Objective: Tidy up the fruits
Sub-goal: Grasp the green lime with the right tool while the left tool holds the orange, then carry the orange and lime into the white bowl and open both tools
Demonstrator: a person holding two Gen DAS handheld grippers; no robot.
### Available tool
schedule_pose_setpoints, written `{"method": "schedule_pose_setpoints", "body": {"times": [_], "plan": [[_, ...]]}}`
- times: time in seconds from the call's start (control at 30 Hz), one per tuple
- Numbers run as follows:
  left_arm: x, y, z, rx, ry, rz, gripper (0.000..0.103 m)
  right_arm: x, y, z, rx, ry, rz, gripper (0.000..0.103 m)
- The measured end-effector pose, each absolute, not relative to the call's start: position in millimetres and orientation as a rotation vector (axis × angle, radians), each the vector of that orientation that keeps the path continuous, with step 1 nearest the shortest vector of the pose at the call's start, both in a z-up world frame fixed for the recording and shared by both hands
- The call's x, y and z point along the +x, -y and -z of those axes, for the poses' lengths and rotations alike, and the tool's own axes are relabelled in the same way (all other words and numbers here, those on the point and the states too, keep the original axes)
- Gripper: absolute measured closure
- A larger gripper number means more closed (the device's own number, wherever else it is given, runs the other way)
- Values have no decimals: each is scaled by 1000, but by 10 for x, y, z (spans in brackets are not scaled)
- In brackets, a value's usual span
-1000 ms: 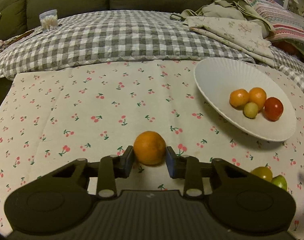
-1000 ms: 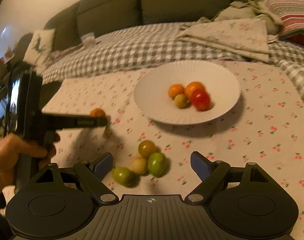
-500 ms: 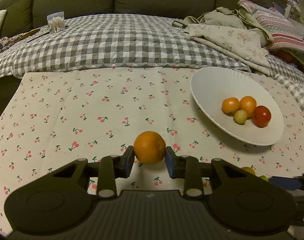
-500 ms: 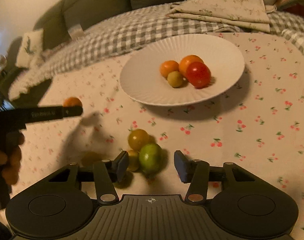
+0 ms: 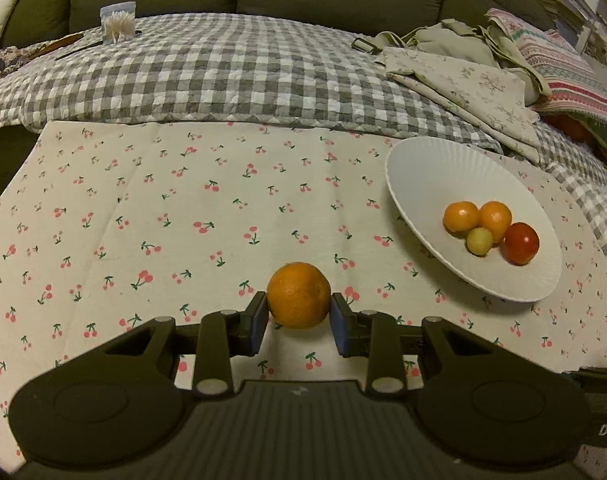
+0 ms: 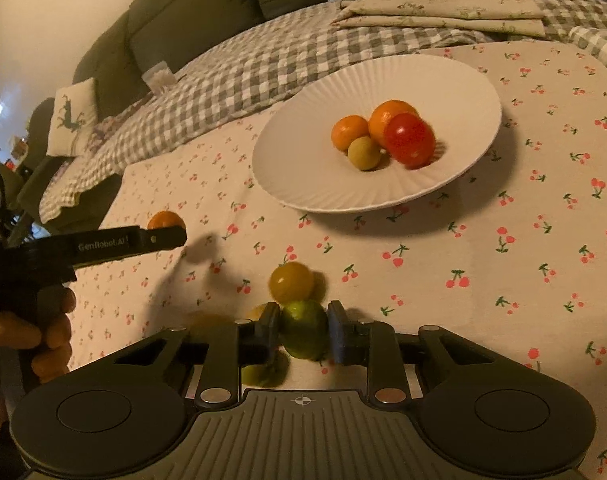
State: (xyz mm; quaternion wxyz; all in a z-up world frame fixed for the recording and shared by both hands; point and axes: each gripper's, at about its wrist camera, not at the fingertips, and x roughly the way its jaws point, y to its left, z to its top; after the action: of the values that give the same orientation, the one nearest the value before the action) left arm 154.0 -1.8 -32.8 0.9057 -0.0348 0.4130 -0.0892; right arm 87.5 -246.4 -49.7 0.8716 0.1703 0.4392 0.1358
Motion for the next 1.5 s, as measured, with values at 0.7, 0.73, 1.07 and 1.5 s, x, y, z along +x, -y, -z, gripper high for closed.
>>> {"method": "schedule_pose_setpoints", "body": {"times": [0.7,0.73,1.07,1.5], "plan": [[1445,162,133,-76,-784,248,72,789,2610,129,291,-790,-207,77],[1444,185,115,-76,-778,254,72,794,2643,112,292,-781,-195,77],[1430,640,-4,-26,-677,354,72,946,2936,-14,344,-679,-85,77],[1623,1122,224,119,-656,442,71,1247,2895,166,322,-699,-108,77]]}}
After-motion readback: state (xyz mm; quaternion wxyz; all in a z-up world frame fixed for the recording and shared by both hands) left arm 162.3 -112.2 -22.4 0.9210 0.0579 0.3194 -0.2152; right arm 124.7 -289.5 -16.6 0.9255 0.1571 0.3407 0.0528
